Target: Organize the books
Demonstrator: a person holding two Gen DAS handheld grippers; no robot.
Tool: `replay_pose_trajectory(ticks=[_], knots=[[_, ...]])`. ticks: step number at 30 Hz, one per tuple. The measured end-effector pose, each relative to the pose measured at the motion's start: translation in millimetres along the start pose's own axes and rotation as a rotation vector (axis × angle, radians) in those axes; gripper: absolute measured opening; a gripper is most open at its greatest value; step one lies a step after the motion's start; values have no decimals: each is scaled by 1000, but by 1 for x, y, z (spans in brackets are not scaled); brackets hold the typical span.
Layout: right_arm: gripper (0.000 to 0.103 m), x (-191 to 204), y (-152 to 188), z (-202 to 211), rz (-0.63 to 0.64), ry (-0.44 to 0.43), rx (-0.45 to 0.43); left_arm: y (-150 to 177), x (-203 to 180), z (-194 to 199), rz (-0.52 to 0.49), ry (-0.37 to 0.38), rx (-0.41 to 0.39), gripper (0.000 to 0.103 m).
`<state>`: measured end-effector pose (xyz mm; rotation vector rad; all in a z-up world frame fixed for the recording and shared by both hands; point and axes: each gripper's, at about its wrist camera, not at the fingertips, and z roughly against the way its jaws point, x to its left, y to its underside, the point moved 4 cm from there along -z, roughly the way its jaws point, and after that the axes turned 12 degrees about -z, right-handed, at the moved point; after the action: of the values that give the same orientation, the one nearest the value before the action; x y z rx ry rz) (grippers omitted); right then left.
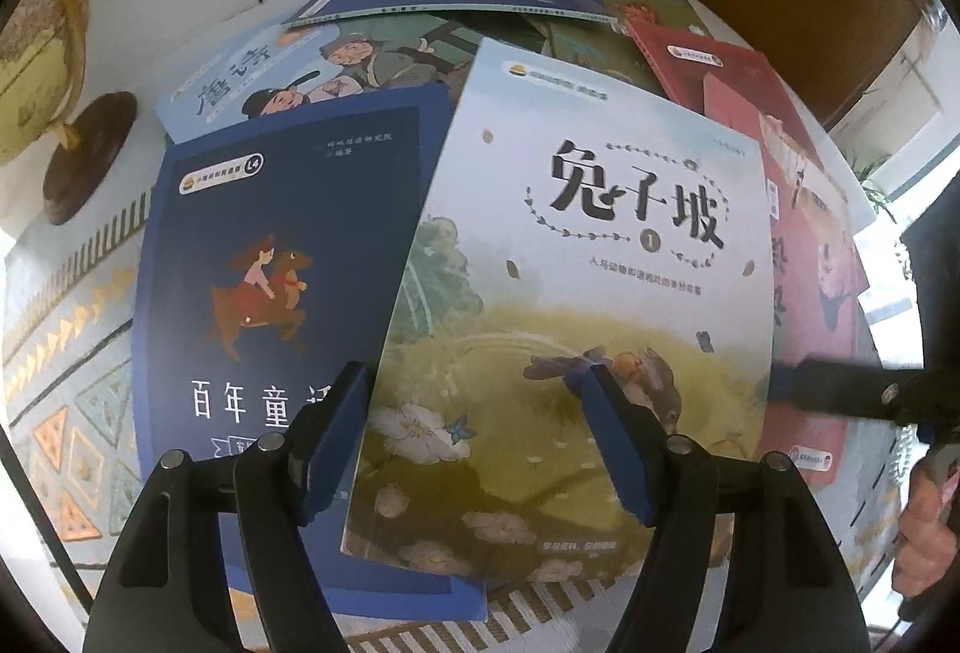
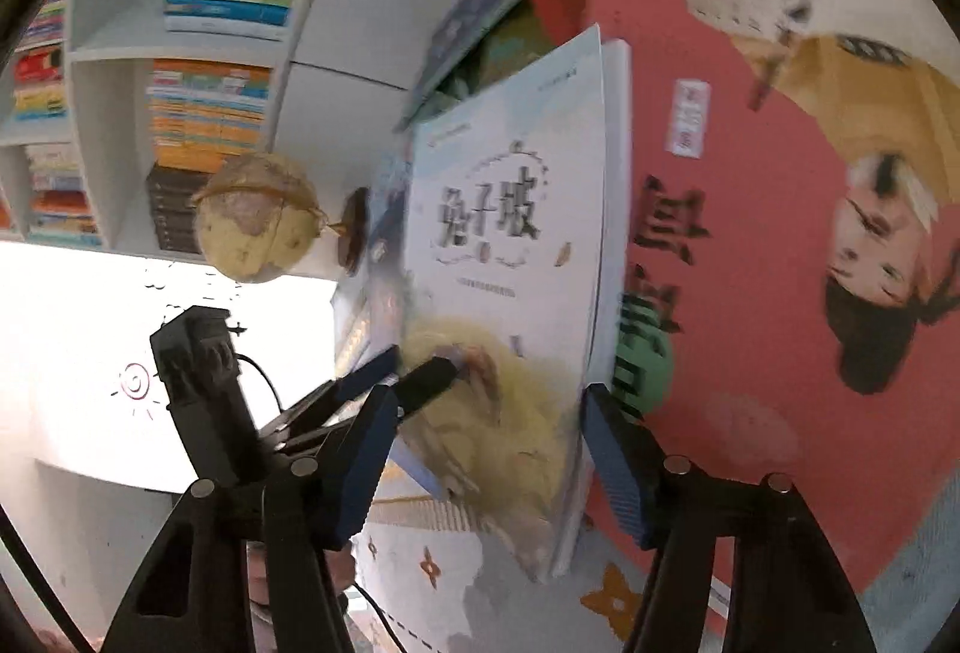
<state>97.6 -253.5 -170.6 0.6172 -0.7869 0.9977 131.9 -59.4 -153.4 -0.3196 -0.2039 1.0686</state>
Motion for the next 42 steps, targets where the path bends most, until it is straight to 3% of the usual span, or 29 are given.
replay_pose_trajectory(ticks=[3, 6, 8, 11, 13, 16, 17, 18, 19, 20, 23, 28, 34, 42], knots=[[47, -10, 9, -3, -74, -4, 46, 0, 2, 1, 13, 11, -5, 69], [48, -6, 15, -11, -66, 24, 66, 0, 0, 1, 6, 8, 1, 69], [51, 2, 15, -15, -26, 60, 56, 1, 1, 3, 10, 15, 10, 69], [52, 9, 13, -18, 4, 65, 39, 7, 10, 8, 74, 84, 8, 69], [52, 11, 10, -15, 28, 58, 2, 8, 12, 20, 102, 143, -22, 69], [52, 23, 8, -13, 99, 58, -28, 6, 4, 41, 75, 156, -70, 68], [49, 27, 7, -12, 119, 43, -30, 5, 2, 47, 65, 151, -86, 59], [40, 31, 8, -11, 139, 31, -31, 4, 1, 54, 57, 121, -107, 50], [31, 34, 9, -11, 159, 28, -33, 4, 1, 57, 53, 91, -113, 35], [12, 38, 10, -11, 177, 30, -37, 4, 2, 57, 54, 67, -105, 28], [8, 39, 8, -13, 187, 70, -51, 10, 15, 49, 104, 81, -81, 19], [4, 38, 4, -6, 182, 97, -92, 18, 29, 53, 197, 158, -115, 11], [4, 67, 18, -7, 294, 99, -73, 22, 29, 66, 217, 160, -146, 11], [4, 69, 36, -23, 303, 100, 9, 60, 46, 83, 276, 117, -147, 11]])
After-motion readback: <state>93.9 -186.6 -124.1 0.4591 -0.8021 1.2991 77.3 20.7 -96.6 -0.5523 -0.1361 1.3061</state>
